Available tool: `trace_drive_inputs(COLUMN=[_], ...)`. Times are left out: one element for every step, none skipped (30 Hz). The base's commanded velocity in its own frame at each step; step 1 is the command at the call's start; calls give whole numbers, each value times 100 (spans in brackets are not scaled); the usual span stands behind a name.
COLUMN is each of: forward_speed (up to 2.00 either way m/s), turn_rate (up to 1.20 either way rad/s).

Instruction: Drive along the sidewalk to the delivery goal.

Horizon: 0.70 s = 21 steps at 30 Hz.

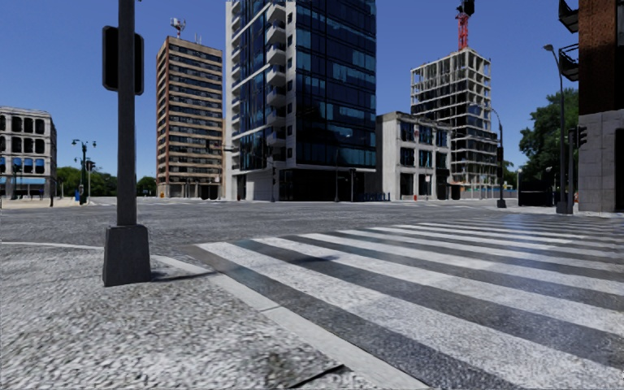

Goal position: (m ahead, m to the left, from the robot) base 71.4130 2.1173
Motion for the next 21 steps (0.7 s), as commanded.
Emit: trace_drive_inputs(forward_speed=[200,200,200,200,200,200,200,200,200,200,200,200,200,200,200,200,200,200,200,200,200], turn_rate=[-78,-78,-78,-78,-78,-78,-78,-78,-78,-78,-78,-78,-78,-78,-78,-78,-78,-78,-78,-78,-78])
